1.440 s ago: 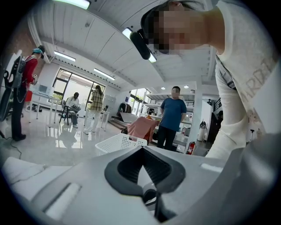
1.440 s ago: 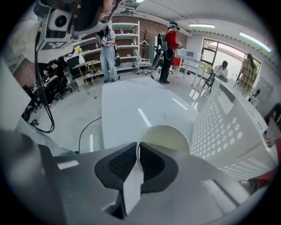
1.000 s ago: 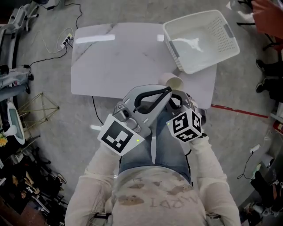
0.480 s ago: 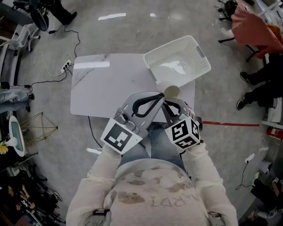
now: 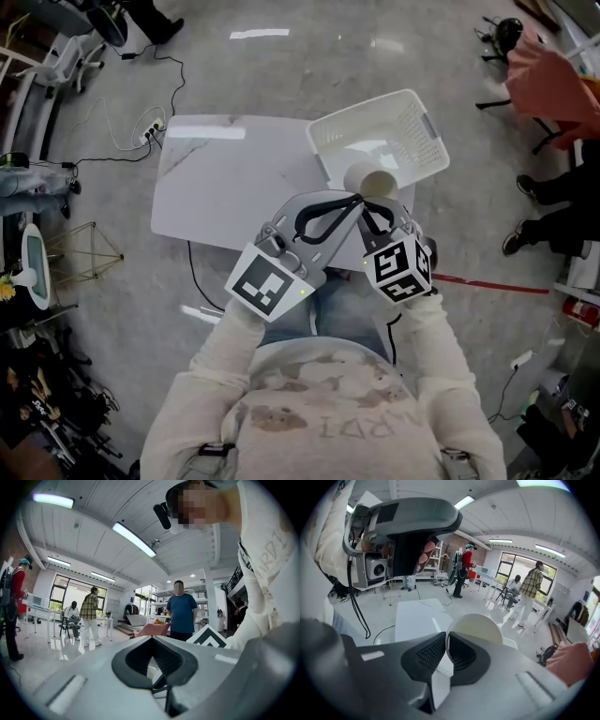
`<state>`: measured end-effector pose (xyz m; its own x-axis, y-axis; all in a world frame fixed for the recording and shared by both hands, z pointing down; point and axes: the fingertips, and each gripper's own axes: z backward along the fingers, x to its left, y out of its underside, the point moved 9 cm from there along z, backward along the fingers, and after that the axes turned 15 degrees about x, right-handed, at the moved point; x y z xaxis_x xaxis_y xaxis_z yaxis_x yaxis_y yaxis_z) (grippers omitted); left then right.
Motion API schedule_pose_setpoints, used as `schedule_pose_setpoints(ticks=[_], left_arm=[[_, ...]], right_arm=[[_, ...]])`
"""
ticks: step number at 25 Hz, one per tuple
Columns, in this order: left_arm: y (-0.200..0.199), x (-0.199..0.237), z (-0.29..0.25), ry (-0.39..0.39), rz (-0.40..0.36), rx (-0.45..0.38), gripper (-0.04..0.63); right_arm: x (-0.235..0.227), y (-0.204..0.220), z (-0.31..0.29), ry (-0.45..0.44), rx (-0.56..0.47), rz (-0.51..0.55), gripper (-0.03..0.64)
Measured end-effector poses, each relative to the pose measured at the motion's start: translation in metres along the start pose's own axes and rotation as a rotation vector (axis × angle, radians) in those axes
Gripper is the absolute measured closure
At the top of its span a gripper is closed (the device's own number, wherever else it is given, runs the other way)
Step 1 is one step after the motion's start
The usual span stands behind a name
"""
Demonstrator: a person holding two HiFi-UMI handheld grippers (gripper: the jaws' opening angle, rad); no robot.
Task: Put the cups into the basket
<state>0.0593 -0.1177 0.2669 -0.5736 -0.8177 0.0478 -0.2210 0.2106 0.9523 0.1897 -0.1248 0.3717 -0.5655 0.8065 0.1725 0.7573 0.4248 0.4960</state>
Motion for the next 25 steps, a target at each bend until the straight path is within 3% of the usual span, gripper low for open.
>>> schedule_pose_setpoints(ticks=[13,25], left_arm=[[0.002,0.043,-0.023,0.036,0.011,0.002,0.594],[0.028,0.109,-0.056,0.183,0.010,0.077,0.594]], right_arm=[[-0.040,-0.004,-0.079,-0.025,0.086,-0.085,0.569],[-0.058,-0.002,-0.191,-0.076,0.218,-0.217,0.569]])
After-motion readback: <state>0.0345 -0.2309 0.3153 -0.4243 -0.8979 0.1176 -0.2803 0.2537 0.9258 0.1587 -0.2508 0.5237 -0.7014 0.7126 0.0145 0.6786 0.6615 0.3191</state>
